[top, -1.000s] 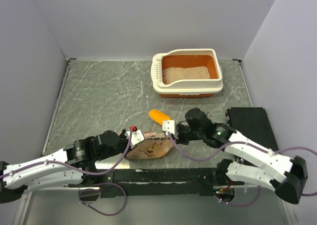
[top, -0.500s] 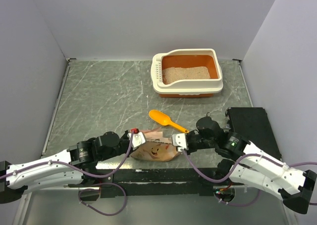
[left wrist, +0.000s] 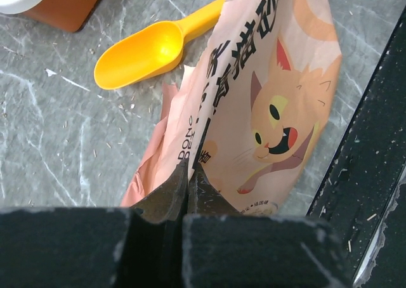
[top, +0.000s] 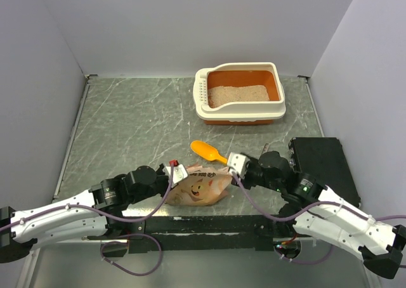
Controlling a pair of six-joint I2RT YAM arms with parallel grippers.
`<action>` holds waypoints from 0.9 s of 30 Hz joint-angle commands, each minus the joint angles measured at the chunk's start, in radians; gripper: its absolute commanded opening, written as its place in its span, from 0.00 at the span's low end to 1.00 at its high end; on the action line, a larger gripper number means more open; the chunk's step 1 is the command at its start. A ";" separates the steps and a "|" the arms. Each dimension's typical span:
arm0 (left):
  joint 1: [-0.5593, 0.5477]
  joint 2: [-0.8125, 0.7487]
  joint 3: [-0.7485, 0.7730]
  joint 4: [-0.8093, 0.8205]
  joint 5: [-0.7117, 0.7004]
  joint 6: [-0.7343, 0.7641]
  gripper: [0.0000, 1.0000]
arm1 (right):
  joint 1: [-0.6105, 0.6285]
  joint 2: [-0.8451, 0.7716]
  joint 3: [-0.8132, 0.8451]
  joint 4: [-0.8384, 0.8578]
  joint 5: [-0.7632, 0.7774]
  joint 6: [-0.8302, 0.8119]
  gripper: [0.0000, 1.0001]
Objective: Fill the litter box with clean litter
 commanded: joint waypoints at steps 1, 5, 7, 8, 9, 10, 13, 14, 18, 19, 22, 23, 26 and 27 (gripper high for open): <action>0.010 -0.030 0.030 0.024 -0.058 0.002 0.01 | -0.005 0.013 0.089 0.080 0.377 0.195 0.70; 0.010 -0.018 0.036 0.018 -0.052 -0.003 0.01 | -0.049 0.168 0.210 0.013 0.557 0.364 0.80; 0.009 -0.010 0.042 0.016 -0.049 -0.001 0.01 | -0.130 0.222 0.296 -0.056 0.580 0.447 0.77; 0.010 -0.010 0.043 0.016 -0.049 -0.004 0.01 | -0.174 0.270 0.325 -0.084 0.568 0.574 0.76; 0.009 -0.010 0.045 0.012 -0.049 -0.003 0.01 | -0.237 0.292 0.352 -0.131 0.538 0.639 0.72; 0.010 -0.012 0.045 0.013 -0.046 -0.006 0.01 | -0.356 0.311 0.382 -0.150 0.502 0.696 0.71; 0.010 -0.024 0.045 0.016 -0.032 -0.010 0.01 | -0.567 0.364 0.357 -0.162 0.350 0.949 0.67; 0.010 -0.027 0.045 0.016 -0.029 -0.012 0.01 | -0.606 0.384 0.335 -0.155 0.321 0.984 0.66; 0.010 -0.039 0.043 0.019 -0.020 -0.012 0.01 | -0.716 0.407 0.168 -0.052 0.209 1.087 0.63; 0.010 -0.040 0.043 0.021 -0.022 -0.013 0.01 | -0.722 0.407 0.145 -0.034 0.214 1.101 0.63; 0.010 -0.050 0.043 0.024 -0.011 -0.013 0.01 | -0.736 0.417 0.076 0.016 0.221 1.135 0.64; 0.009 -0.052 0.043 0.021 -0.006 -0.013 0.01 | -0.742 0.426 0.064 0.029 0.220 1.141 0.65; 0.009 -0.061 0.043 0.021 -0.002 -0.013 0.01 | -0.765 0.458 0.027 0.043 0.220 1.163 0.64; 0.010 -0.063 0.043 0.022 0.003 -0.015 0.01 | -0.778 0.469 0.015 0.057 0.215 1.163 0.64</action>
